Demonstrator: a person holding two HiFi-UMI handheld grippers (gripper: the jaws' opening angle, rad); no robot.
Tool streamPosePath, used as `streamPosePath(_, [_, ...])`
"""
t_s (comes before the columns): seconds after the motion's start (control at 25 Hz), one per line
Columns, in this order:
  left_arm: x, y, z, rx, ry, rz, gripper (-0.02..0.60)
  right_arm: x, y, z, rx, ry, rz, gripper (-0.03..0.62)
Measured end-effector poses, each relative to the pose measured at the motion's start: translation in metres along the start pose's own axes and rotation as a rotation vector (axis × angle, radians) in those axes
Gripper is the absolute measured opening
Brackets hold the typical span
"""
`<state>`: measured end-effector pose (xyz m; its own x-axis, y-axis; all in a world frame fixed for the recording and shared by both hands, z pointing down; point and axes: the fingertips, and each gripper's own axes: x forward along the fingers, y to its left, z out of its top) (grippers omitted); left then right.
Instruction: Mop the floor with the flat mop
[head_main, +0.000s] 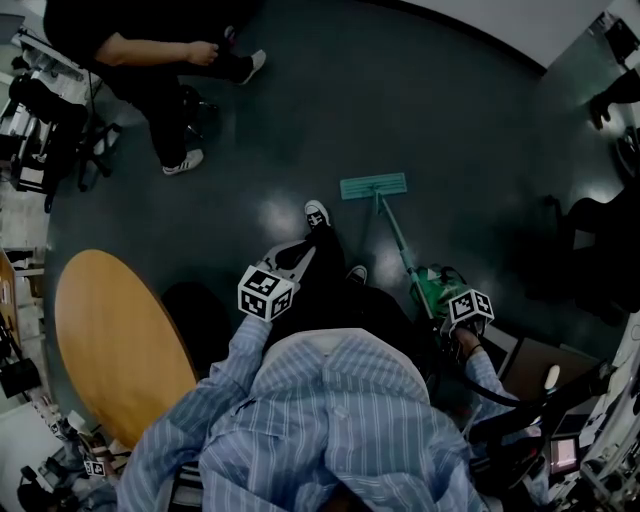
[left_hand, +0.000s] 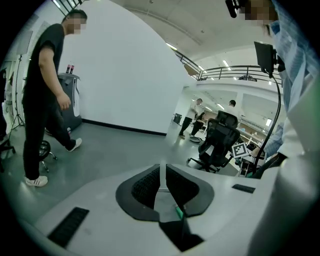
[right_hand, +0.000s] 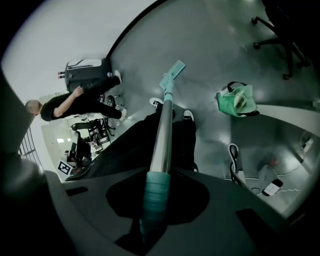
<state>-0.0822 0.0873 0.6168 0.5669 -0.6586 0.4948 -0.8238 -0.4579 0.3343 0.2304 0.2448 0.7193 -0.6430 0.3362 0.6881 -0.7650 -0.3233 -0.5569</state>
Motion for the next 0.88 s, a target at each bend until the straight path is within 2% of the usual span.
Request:
streamPosePath(0.44, [0.004,-0.006,0.002,0.009,-0.003,-0.011,0.038,0.004,0.001,-0.009,-0.01,0.007,0.003,0.074])
streamPosePath(0.88, [0.003,-0.009,0.004,-0.004,-0.036,0.016,0.038,-0.004,0.002,-0.012,-0.025,0.01,0.009,0.074])
